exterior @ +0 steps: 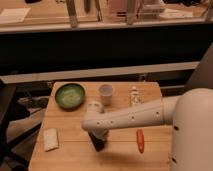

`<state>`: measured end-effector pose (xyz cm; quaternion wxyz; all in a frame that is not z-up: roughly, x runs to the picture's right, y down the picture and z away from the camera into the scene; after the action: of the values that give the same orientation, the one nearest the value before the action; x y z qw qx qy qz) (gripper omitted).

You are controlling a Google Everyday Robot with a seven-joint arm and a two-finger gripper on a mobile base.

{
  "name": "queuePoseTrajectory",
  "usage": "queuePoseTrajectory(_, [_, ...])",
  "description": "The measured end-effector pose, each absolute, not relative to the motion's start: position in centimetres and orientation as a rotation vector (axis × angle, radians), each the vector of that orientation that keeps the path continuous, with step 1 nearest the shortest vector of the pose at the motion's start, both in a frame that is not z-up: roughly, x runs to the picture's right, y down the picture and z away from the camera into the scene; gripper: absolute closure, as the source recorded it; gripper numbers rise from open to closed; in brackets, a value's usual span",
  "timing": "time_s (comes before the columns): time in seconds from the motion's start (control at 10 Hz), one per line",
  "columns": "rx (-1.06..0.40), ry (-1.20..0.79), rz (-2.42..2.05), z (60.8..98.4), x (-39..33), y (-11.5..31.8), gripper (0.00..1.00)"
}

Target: Push the eraser across the table

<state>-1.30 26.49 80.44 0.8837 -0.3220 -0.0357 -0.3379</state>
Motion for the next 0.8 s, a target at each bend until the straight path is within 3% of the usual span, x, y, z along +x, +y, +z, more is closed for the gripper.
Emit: queuePoseTrajectory(0.8, [-0.652, -0.083, -0.751, 81.0, -4.6, 25.1, 1.00])
